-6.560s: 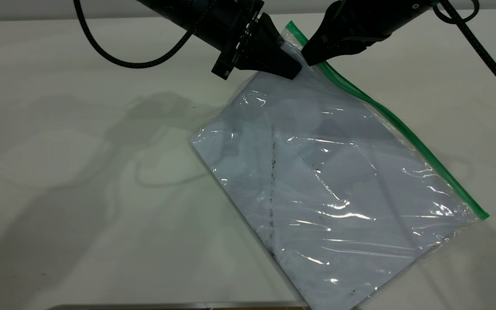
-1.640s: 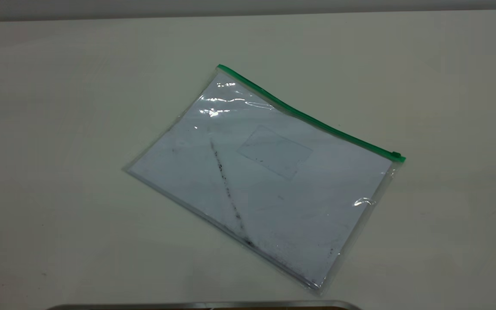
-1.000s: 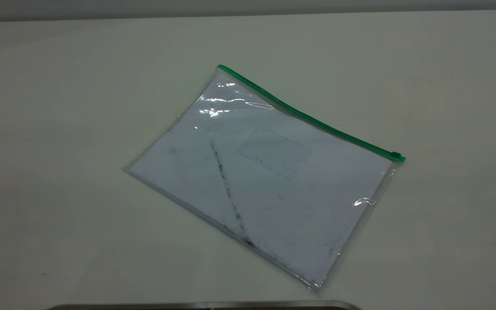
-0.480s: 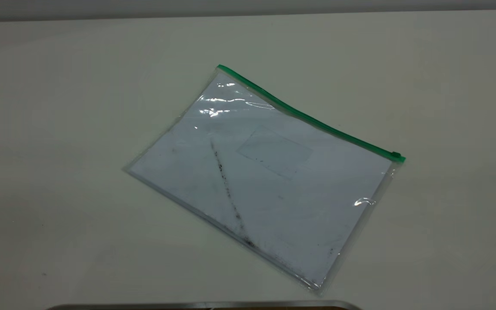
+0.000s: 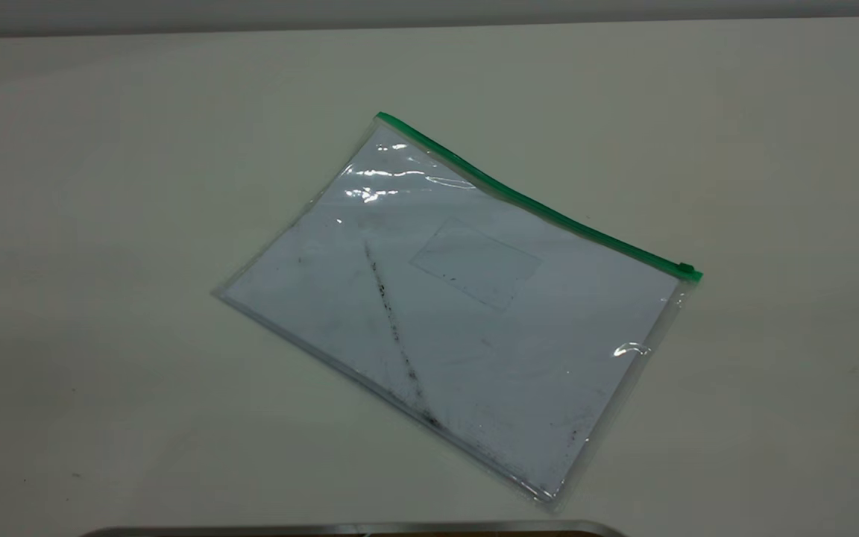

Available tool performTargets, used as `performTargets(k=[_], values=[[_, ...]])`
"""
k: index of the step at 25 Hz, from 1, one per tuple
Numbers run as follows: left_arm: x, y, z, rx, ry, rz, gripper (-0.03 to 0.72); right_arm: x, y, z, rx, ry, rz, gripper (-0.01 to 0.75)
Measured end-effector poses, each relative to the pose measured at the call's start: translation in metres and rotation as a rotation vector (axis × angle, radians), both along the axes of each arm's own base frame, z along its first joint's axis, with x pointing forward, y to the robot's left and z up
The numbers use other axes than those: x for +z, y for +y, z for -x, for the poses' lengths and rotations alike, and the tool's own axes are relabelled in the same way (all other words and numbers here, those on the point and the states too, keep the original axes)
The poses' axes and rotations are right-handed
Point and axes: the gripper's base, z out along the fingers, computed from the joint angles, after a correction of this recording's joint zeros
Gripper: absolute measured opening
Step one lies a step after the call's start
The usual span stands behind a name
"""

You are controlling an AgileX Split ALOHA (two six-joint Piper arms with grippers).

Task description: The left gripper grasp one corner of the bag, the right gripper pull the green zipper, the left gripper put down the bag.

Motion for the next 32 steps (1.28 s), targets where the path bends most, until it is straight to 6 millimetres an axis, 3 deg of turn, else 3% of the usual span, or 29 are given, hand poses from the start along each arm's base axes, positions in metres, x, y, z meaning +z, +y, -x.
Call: performTargets(k=[15, 27, 32], values=[[0.000, 0.001, 0.027, 0.125, -0.204, 0.014, 0.582, 0.000, 0.000, 0.000, 0.000, 0.000, 0.000, 0.585], [-0.001, 0.001, 0.028, 0.123, -0.206, 0.013, 0.582, 0.000, 0.000, 0.000, -0.002, 0.000, 0.000, 0.585], [-0.001, 0.001, 0.028, 0.123, -0.206, 0.013, 0.582, 0.000, 0.001, -0.002, -0.095, 0.000, -0.001, 0.585]])
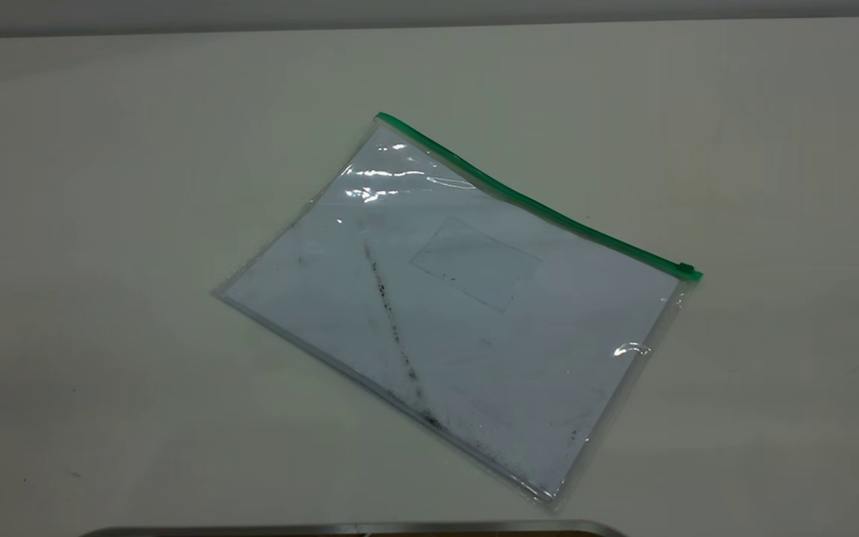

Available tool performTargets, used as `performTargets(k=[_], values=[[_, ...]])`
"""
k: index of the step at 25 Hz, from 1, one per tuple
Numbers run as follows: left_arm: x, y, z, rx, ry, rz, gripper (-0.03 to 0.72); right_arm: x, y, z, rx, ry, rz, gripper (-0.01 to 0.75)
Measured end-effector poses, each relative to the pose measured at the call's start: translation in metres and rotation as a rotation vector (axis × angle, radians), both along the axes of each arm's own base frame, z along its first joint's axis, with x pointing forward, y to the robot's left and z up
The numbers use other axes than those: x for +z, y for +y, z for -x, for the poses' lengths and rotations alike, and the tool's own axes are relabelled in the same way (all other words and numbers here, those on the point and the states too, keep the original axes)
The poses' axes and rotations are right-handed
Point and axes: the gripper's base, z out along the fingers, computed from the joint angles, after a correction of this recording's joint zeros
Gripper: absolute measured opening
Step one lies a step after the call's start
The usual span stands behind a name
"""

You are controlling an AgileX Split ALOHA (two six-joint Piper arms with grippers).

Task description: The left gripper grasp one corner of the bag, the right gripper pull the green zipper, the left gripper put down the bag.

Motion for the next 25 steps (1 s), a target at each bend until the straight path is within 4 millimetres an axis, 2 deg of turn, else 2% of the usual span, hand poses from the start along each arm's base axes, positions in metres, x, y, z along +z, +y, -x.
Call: performTargets(k=[8, 15, 25], values=[[0.000, 0.000, 0.000, 0.000, 0.000, 0.000, 0.582, 0.000, 0.000, -0.003, -0.141, 0.000, 0.003, 0.585], [0.000, 0.000, 0.000, 0.000, 0.000, 0.000, 0.582, -0.003, -0.010, -0.004, -0.297, 0.019, -0.036, 0.585], [0.000, 0.000, 0.000, 0.000, 0.000, 0.001, 0.582, -0.003, -0.012, -0.005, -0.328, 0.020, -0.046, 0.585]])
